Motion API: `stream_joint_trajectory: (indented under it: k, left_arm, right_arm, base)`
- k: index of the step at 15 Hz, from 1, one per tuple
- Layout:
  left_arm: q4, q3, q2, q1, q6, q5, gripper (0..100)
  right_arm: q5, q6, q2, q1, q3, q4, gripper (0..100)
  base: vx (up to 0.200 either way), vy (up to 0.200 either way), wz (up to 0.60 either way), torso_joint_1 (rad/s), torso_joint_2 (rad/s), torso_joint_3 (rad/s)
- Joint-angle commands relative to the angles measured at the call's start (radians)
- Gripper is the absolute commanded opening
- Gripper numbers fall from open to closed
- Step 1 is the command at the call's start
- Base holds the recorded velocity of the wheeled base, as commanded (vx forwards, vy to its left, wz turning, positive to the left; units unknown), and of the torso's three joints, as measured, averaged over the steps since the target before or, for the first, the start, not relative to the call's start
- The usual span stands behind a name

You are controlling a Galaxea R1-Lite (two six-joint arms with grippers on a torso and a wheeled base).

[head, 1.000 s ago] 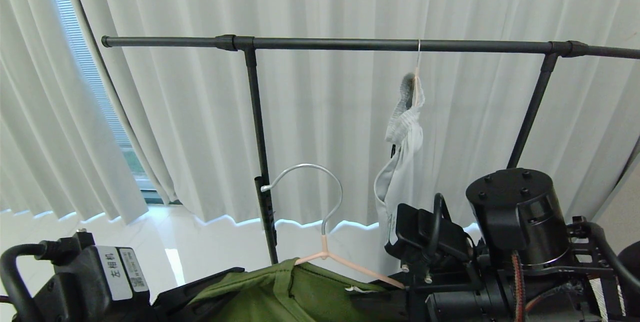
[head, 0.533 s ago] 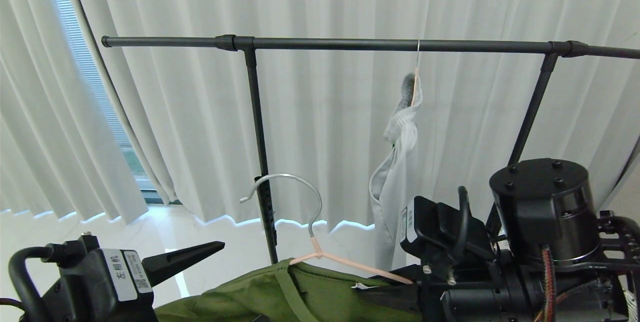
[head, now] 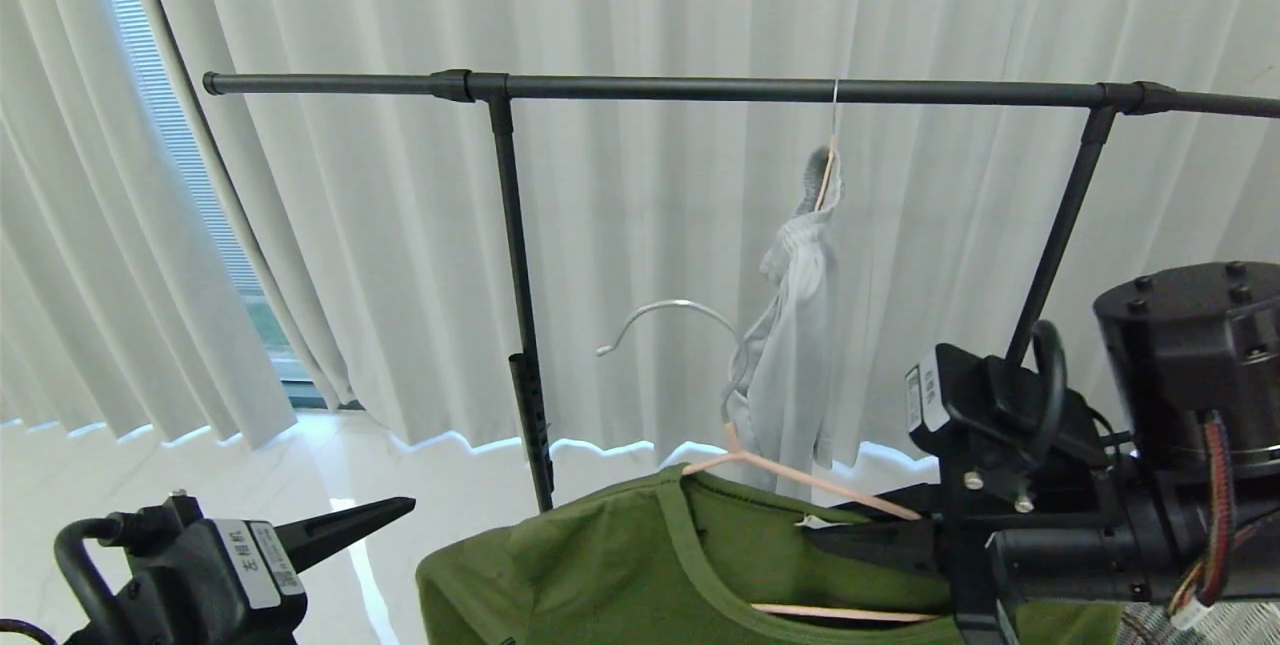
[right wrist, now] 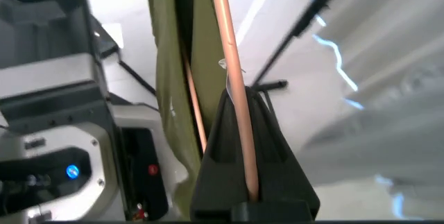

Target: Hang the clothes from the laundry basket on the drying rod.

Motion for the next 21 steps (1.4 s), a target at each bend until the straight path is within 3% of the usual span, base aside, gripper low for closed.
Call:
stream_joint_trajectory:
  k: [1, 4, 6, 8, 13, 15, 16, 19, 21]
  left_arm:
    - [0.0, 0.042, -0.001, 0.019, -0.001, 0.001, 100]
    - [0.0, 0.131, 0.031, 0.182, 0.002, -0.001, 100]
    - [0.0, 0.118, 0.098, 0.261, 0.0, -0.002, 100]
    - [0.0, 0.1, 0.16, 0.264, -0.001, -0.01, 100]
    - [0.0, 0.095, 0.161, 0.264, -0.001, -0.153, 100]
    - [0.0, 0.097, 0.161, 0.271, -0.001, -0.156, 100]
    - [0.0, 0.094, 0.163, 0.274, -0.003, -0.157, 0]
    - [0.0, 0.092, 0.167, 0.307, -0.012, -0.156, 0]
    - [0.0, 0.092, 0.167, 0.402, -0.01, -0.15, 0]
  right_arm:
    - [0.001, -0.006, -0.074, -0.046, -0.003, 0.022, 0]
    - [0.007, -0.007, -0.141, -0.048, -0.003, 0.076, 0]
    - [0.01, -0.007, -0.172, -0.034, -0.001, 0.08, 0]
    - [0.01, -0.007, -0.186, -0.019, 0.001, 0.082, 0]
    - [0.008, -0.007, -0.191, 0.014, -0.003, 0.08, 0]
    - [0.008, -0.007, -0.192, 0.017, -0.003, 0.08, 0]
    - [0.007, -0.007, -0.195, 0.021, -0.003, 0.08, 0]
    - [-0.001, -0.006, -0.209, 0.026, 0.002, 0.09, 0]
    - [-0.013, -0.006, -0.22, -0.005, 0.002, 0.128, 0]
  base:
    - [0.0, 0.0, 0.0, 0.0, 0.0, 0.0]
    - [0.0, 0.0, 0.0, 0.0, 0.0, 0.0]
    - [0.0, 0.0, 0.0, 0.0, 0.0, 0.0]
    - [0.0, 0.0, 0.0, 0.0, 0.0, 0.0]
    - [0.0, 0.0, 0.0, 0.0, 0.0, 0.0]
    - [0.0, 0.0, 0.0, 0.0, 0.0, 0.0]
    - [0.0, 0.0, 0.0, 0.0, 0.0, 0.0]
    - [0.0, 0.0, 0.0, 0.0, 0.0, 0.0]
    - [0.0, 0.0, 0.0, 0.0, 0.0, 0.0]
